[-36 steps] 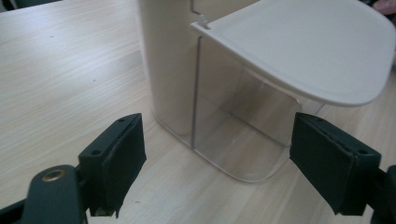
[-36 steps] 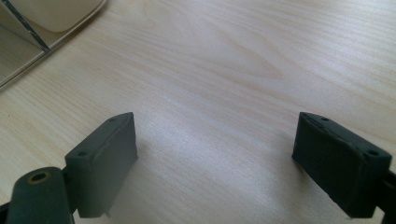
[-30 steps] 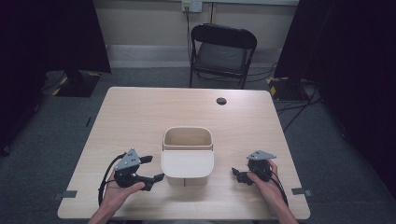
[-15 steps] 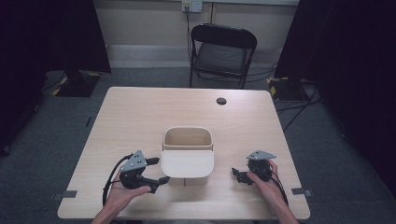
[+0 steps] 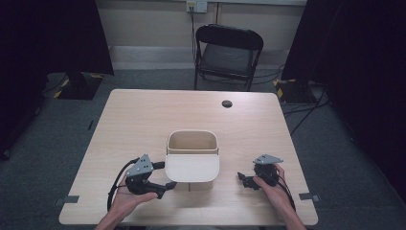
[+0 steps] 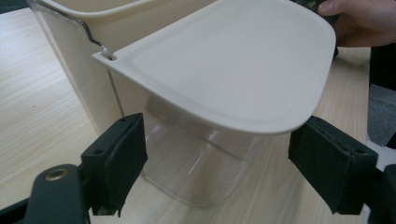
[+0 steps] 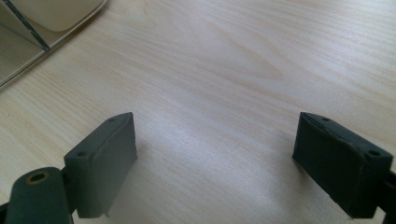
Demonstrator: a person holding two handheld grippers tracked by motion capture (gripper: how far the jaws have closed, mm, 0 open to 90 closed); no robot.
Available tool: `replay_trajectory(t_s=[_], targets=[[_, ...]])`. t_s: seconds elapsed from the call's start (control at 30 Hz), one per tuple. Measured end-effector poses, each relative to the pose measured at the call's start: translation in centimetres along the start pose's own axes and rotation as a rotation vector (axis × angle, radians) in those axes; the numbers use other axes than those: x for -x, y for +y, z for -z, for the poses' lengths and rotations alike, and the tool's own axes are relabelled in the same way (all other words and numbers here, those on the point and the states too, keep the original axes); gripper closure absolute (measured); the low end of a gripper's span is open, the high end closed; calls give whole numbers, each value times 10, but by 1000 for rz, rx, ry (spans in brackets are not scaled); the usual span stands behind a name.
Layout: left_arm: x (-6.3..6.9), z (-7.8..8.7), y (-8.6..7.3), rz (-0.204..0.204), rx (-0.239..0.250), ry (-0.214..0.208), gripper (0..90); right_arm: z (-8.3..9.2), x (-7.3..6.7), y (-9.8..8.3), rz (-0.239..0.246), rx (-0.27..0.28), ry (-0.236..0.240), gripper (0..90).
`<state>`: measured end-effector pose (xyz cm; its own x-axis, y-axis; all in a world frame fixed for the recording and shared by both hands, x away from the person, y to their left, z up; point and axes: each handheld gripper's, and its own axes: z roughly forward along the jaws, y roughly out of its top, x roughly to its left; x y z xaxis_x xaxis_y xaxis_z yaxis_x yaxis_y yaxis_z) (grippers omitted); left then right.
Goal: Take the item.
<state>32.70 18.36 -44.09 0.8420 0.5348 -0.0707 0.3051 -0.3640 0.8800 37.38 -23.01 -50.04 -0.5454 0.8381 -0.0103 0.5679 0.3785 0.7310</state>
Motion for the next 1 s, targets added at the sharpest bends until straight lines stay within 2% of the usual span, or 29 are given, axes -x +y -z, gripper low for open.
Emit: replay_trajectory(t_s=[0.27, 0.53, 0.67, 1.0], targets=[[1, -1, 0, 16, 14, -3, 172, 0, 0, 0, 0, 0, 0, 126], [-1, 1, 2, 16, 32, 1, 186, 0, 0, 0, 1, 0, 0, 126], [-2, 1, 2, 34, 51, -4, 186, 0, 0, 0, 0, 0, 0, 126], [-3, 2, 3, 35, 65, -2, 186, 0, 0, 0, 0, 0, 0, 126]])
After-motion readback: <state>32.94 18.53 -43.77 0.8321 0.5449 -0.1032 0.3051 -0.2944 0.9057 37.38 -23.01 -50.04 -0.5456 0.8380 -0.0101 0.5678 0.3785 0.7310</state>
